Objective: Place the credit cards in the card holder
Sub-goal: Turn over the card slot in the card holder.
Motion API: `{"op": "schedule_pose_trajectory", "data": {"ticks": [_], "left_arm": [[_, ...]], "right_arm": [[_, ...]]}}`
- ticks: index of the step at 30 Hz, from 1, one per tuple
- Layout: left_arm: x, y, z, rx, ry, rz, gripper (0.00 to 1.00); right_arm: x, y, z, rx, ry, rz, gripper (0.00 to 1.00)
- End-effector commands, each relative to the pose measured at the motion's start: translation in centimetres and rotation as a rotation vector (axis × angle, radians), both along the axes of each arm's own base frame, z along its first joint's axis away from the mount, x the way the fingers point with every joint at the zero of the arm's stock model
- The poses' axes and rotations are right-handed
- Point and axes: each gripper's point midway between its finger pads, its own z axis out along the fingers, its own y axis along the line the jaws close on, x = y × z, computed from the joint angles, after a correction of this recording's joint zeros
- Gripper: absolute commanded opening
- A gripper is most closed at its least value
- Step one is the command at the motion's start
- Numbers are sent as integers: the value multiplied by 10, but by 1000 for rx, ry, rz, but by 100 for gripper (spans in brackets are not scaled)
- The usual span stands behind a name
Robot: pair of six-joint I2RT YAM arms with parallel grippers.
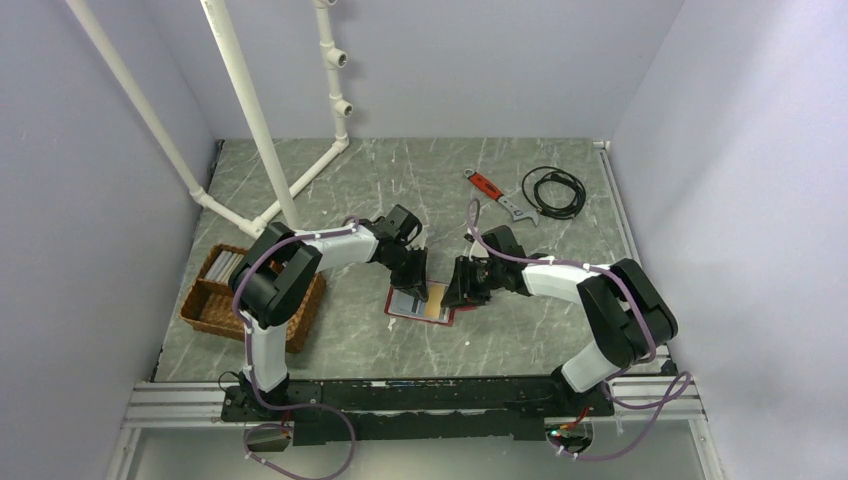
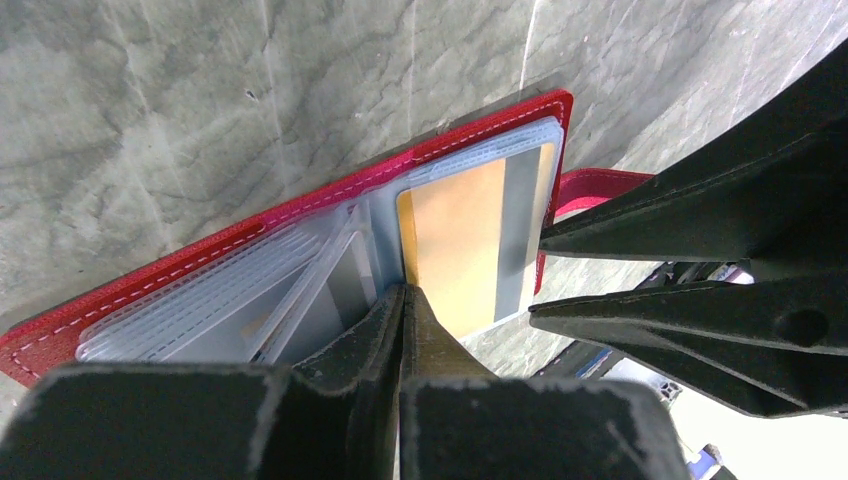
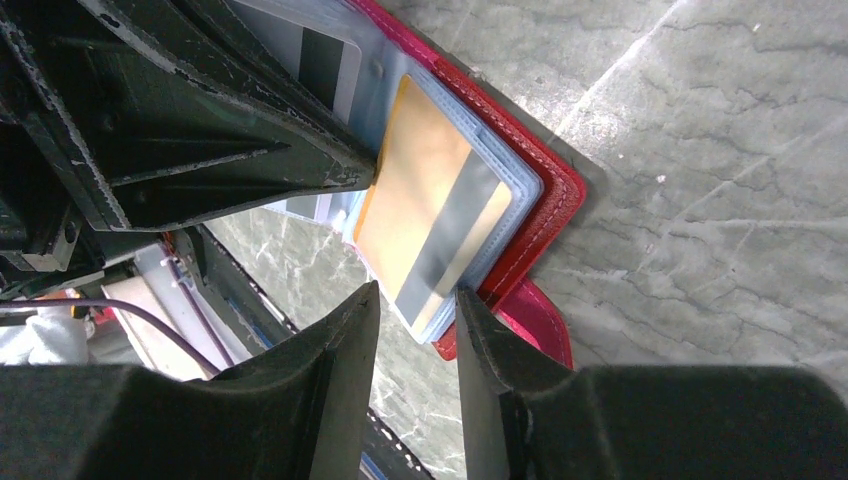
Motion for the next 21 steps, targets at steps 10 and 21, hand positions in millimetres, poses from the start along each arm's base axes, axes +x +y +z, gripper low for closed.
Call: {"op": "schedule_pose_trajectory", "data": {"ticks": [10,21], "left_arm": [[-14,8,-13,25,37,-21,8],[-13,5,-4,3,26,-26,8]], "right_arm": [[15,26,27,119,-56,23,36],[15,34,38,185,-55,41,34]]}}
